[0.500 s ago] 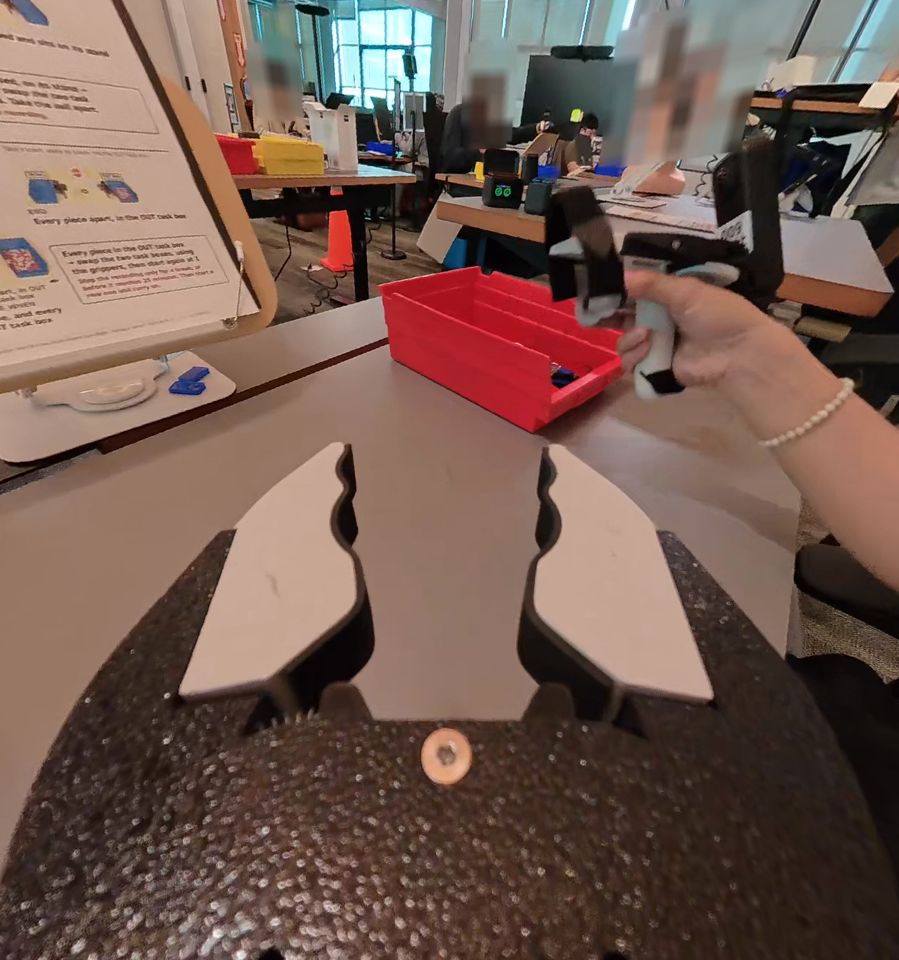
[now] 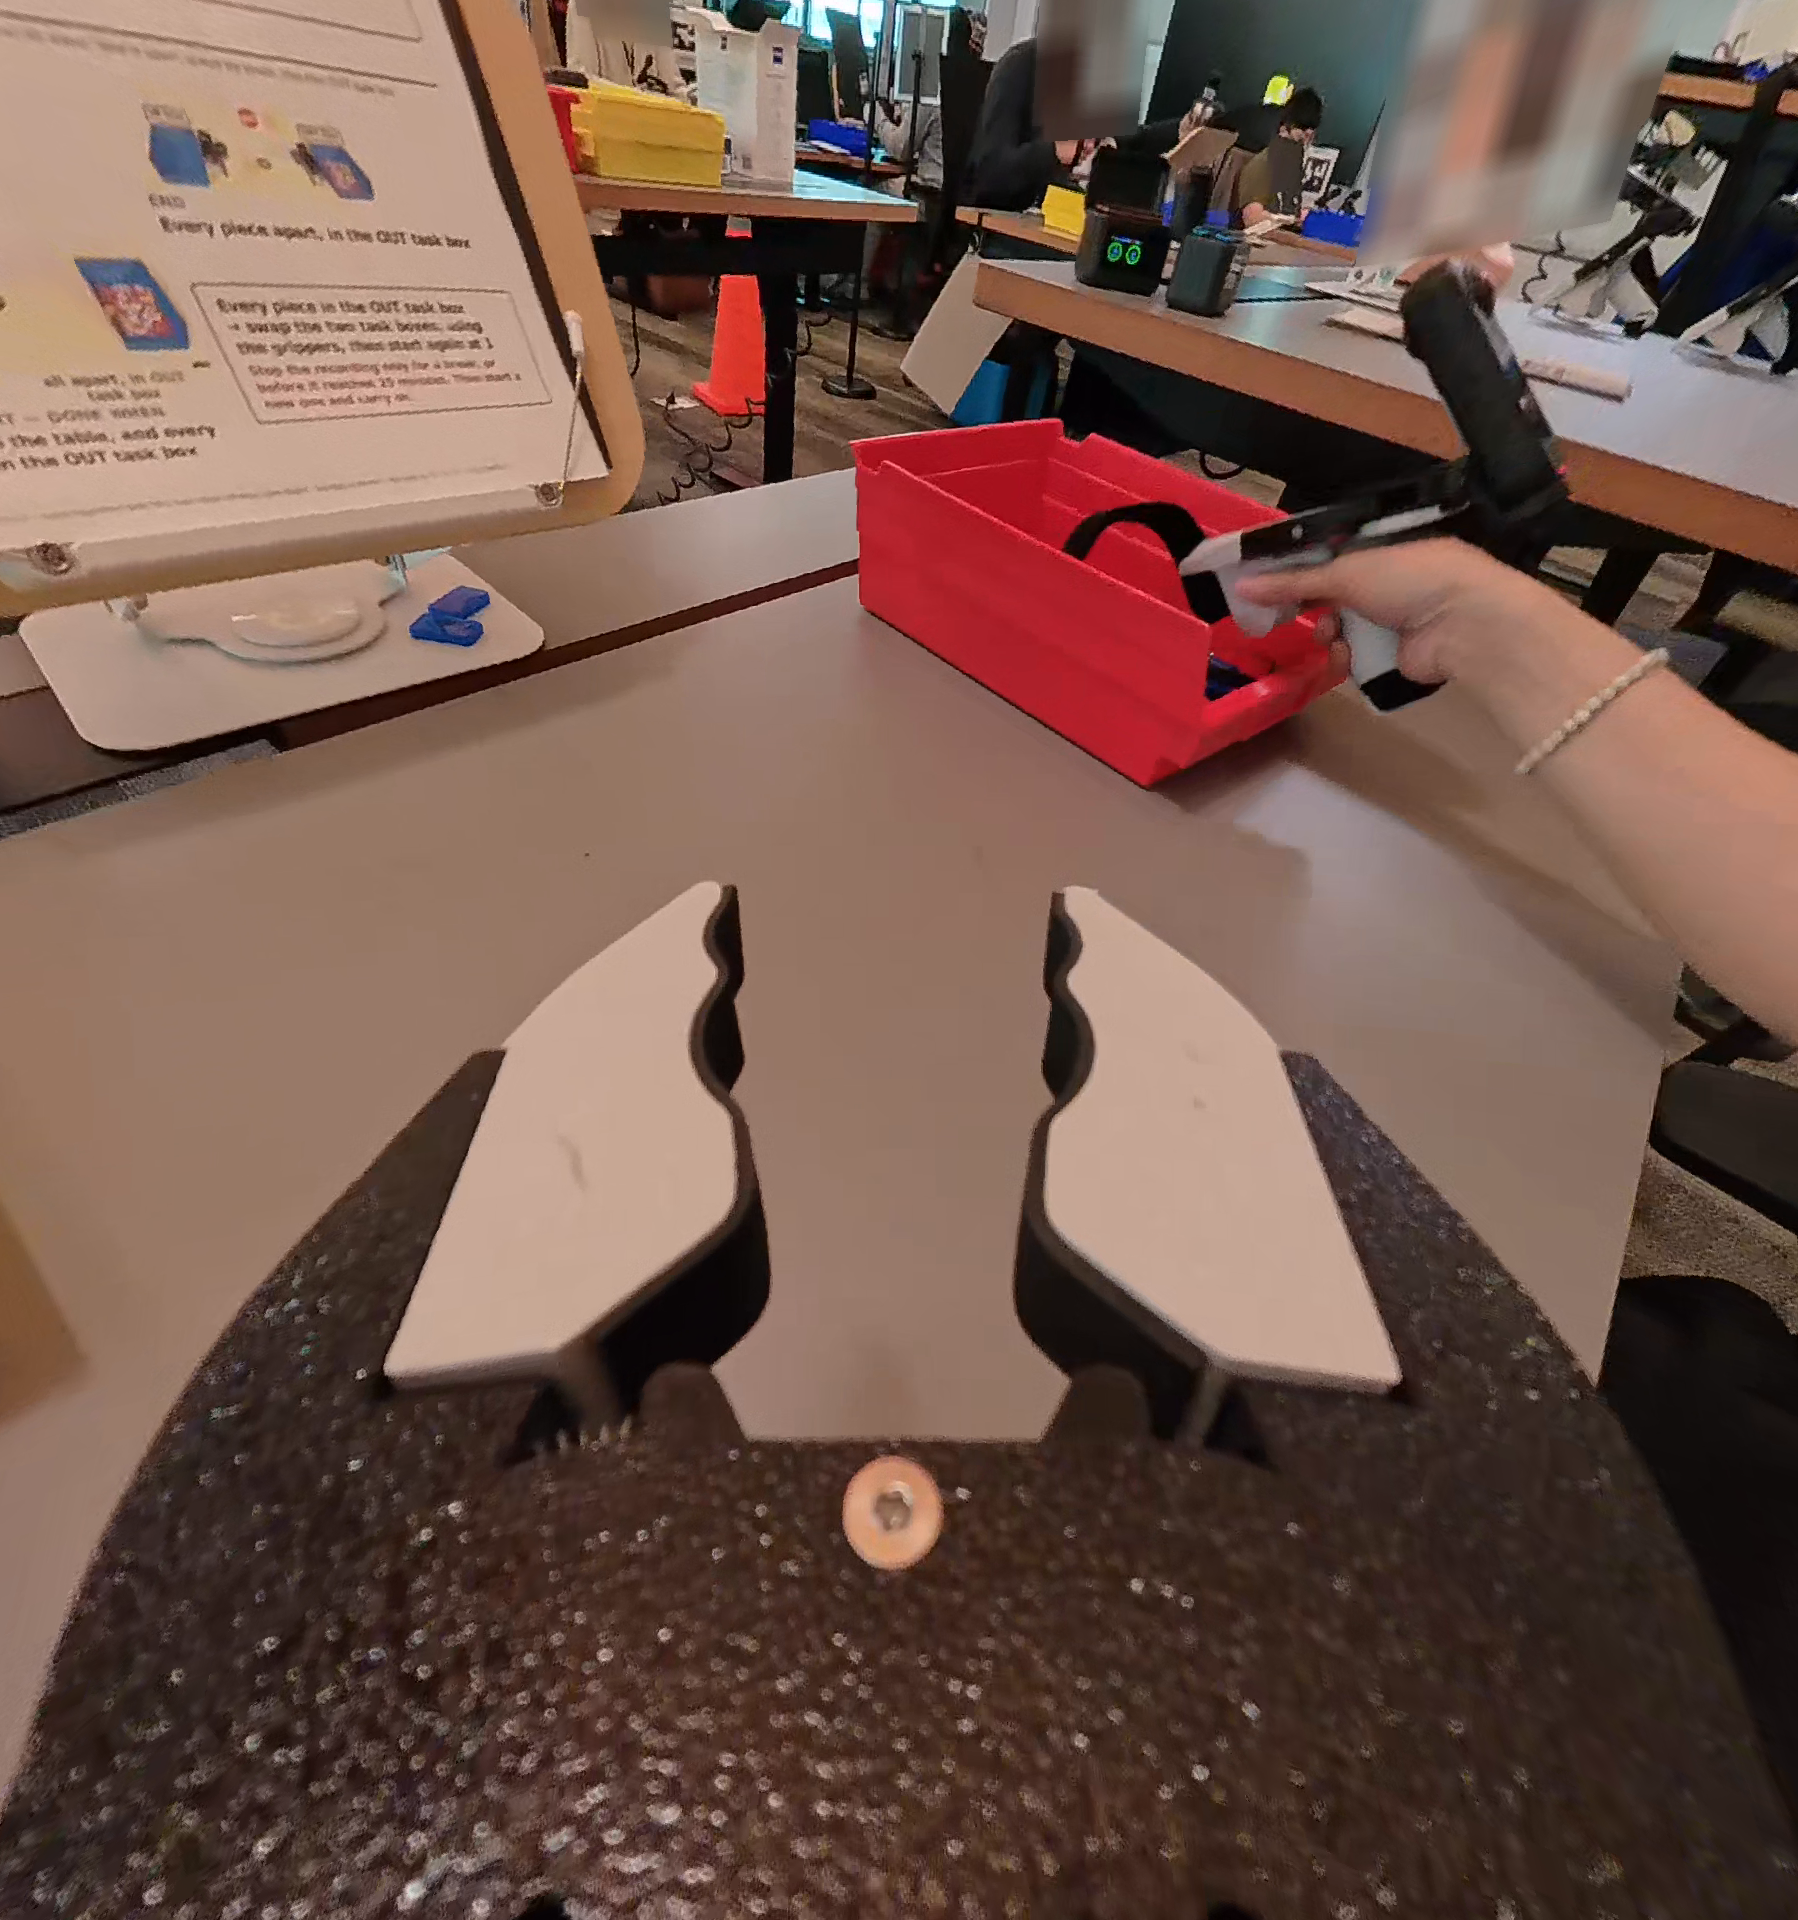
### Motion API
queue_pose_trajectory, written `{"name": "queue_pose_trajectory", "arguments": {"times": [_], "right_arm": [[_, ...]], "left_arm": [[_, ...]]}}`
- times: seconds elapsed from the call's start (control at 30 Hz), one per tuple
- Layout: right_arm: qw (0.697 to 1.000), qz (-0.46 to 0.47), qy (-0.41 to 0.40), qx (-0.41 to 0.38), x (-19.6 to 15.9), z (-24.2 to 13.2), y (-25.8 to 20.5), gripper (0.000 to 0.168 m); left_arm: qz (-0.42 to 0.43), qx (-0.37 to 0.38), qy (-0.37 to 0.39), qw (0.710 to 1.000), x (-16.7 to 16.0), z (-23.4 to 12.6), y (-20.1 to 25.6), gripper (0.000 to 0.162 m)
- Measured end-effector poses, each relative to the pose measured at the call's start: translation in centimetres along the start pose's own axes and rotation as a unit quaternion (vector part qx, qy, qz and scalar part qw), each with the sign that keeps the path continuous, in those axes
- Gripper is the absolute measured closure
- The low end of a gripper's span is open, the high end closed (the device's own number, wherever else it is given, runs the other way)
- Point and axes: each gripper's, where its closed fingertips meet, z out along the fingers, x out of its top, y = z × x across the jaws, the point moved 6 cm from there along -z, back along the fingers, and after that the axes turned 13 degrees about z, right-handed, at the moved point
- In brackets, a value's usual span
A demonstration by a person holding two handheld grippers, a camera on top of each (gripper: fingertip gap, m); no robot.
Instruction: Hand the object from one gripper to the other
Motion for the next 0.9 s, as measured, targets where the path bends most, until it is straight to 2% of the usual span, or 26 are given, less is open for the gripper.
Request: {"name": "queue_pose_trajectory", "arguments": {"times": [0.03,0.13,0.2,0.27,0.37,0.43,0.5,0.57,0.67,0.77,0.9], "right_arm": [[1.0,-0.012,-0.011,-0.003,-0.6,0.3,-0.2,0.159],[0.997,-0.069,-0.026,-0.039,-1.2,0.1,-1.1,0.112],[0.993,-0.1,0.005,-0.063,-0.5,-1.1,-1.9,0.098],[0.991,-0.106,0.064,-0.042,0.5,-2.8,-3.6,0.089],[0.982,-0.091,0.15,0.063,1.4,-5.3,-7.1,0.088],[0.971,-0.1,0.181,0.119,1.3,-6.3,-8.9,0.091],[0.966,-0.125,0.178,0.139,0.8,-6.5,-10.0,0.092],[0.963,-0.16,0.164,0.14,0.5,-6.4,-10.7,0.093],[0.959,-0.193,0.154,0.137,0.1,-6.5,-11.2,0.094],[0.957,-0.181,0.153,0.169,0.0,-6.9,-12.0,0.097],[0.953,-0.169,0.153,0.199,0.0,-7.2,-12.5,0.099]], "left_arm": [[-0.006,0.001,0.0,1.0,-0.1,-0.1,-0.3,0.107],[-0.018,0.013,-0.005,1.0,-0.8,-0.6,-1.4,0.108],[-0.023,0.035,-0.011,0.999,-1.2,-1.3,-2.7,0.11],[-0.032,0.07,-0.011,0.997,-1.7,-2.5,-4.5,0.112],[-0.039,0.146,-0.017,0.988,-2.8,-5.1,-7.9,0.123],[-0.023,0.204,-0.046,0.978,-3.8,-6.7,-10.3,0.124],[0.04,0.241,-0.097,0.965,-4.5,-7.7,-12.9,0.123],[0.14,0.26,-0.16,0.942,-4.5,-8.0,-15.9,0.122],[0.268,0.207,-0.239,0.91,-4.3,-7.1,-20.3,0.128],[0.283,0.111,-0.346,0.887,-5.7,-5.7,-24.8,0.126],[0.311,0.044,-0.438,0.842,-7.8,-4.1,-29.8,0.125]]}}
